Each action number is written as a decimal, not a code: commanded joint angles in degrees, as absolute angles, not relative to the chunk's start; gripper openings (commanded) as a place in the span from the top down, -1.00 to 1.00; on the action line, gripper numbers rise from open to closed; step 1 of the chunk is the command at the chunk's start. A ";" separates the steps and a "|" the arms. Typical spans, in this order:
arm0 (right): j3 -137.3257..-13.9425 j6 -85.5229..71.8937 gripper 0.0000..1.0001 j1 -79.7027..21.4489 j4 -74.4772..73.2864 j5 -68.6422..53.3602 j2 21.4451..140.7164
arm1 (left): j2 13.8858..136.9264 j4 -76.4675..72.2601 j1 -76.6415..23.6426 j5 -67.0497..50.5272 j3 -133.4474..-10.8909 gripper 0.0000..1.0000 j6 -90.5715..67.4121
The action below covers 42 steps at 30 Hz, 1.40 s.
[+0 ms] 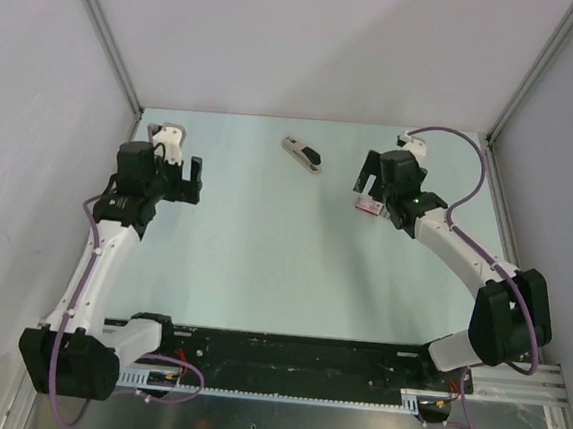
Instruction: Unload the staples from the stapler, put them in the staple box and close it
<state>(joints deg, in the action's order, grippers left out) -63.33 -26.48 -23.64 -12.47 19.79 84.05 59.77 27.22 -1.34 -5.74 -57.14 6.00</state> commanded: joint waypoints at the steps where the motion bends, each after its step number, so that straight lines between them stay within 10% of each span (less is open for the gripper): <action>1: -63.98 -23.96 -0.99 -27.39 -14.57 24.79 82.83 | 63.54 26.28 -0.97 -1.31 -58.04 -0.98 3.38; 42: -47.20 -16.97 -0.80 -35.70 -1.35 10.16 72.65 | 113.39 20.19 -0.36 20.76 -88.44 -0.91 -24.94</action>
